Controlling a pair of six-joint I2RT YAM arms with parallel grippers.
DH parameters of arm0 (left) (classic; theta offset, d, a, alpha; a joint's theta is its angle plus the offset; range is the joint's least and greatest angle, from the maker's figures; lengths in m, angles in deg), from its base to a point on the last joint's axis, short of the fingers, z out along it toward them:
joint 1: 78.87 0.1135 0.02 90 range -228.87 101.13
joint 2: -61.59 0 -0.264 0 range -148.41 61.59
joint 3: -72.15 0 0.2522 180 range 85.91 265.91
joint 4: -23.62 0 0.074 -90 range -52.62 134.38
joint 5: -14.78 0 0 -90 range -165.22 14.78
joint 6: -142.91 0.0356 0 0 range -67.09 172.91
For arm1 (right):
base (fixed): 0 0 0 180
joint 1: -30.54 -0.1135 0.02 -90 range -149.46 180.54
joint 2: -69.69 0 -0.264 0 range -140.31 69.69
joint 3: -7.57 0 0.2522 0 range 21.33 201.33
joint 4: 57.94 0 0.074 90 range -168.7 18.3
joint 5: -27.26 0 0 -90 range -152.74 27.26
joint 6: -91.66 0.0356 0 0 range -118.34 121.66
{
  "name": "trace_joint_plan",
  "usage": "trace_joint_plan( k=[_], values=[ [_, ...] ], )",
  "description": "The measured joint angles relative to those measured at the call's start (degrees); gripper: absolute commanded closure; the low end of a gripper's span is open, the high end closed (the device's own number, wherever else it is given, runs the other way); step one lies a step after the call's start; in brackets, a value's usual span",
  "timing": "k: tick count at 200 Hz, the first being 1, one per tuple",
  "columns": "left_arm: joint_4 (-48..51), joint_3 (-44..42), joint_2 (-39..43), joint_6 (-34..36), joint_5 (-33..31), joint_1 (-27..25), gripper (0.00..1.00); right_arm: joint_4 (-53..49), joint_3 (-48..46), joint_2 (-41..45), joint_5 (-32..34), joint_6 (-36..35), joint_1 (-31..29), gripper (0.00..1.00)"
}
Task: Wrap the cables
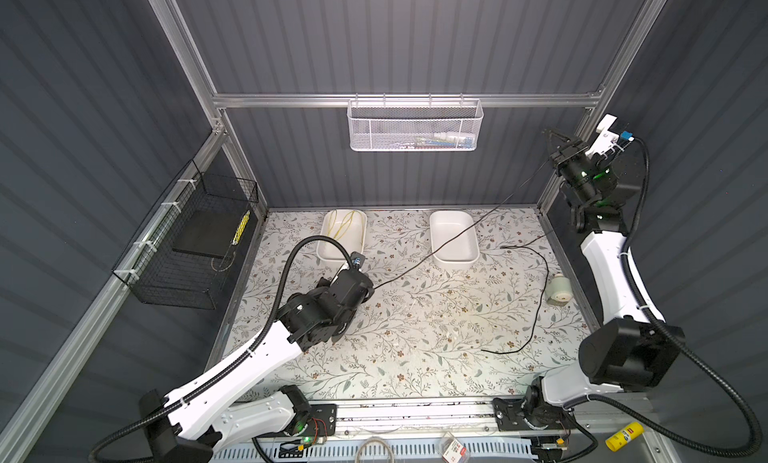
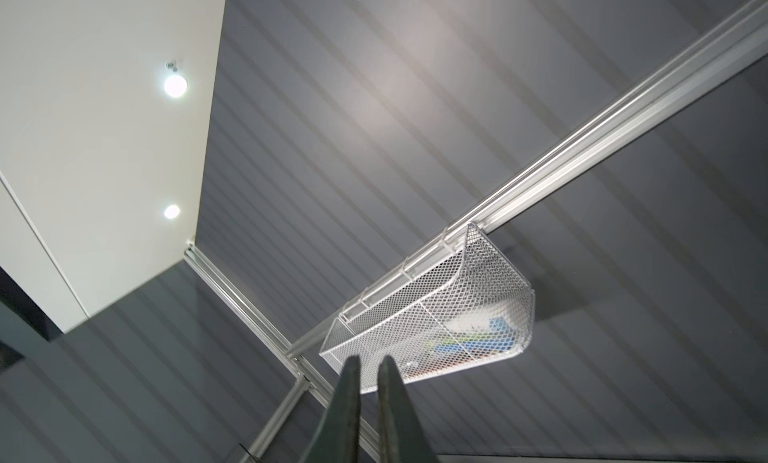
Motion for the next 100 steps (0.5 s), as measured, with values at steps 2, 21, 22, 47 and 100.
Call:
trace_joint_plan(
  k=[2,21,22,47,100],
  values=[
    [0.33,0.11,0.24,-0.11,-0.04,0.0,1.0,-0.04,0.28,-0.35,-0.15,-0.13,0.02,1.0],
    [4.44,2.6,1.92,-1.42,-0.37,0.0,1.0,-1.25,2.49,-4.02,-0.17,-0.87,-0.17,1.0],
    [4.79,2.89,2.05,-1.46,-0.37,0.0,1.0,-1.42,2.6,-4.33,-0.15,-1.11,-0.24,1.0],
    [9.92,8.83,4.37,-2.73,-0.37,0.0,1.0,-3.67,3.98,-8.66,0.42,-2.89,-1.31,1.0],
    [16.92,30.03,4.7,-2.34,4.5,0.0,1.0,-10.69,3.85,-14.19,5.25,-10.91,-5.7,1.0]
  ],
)
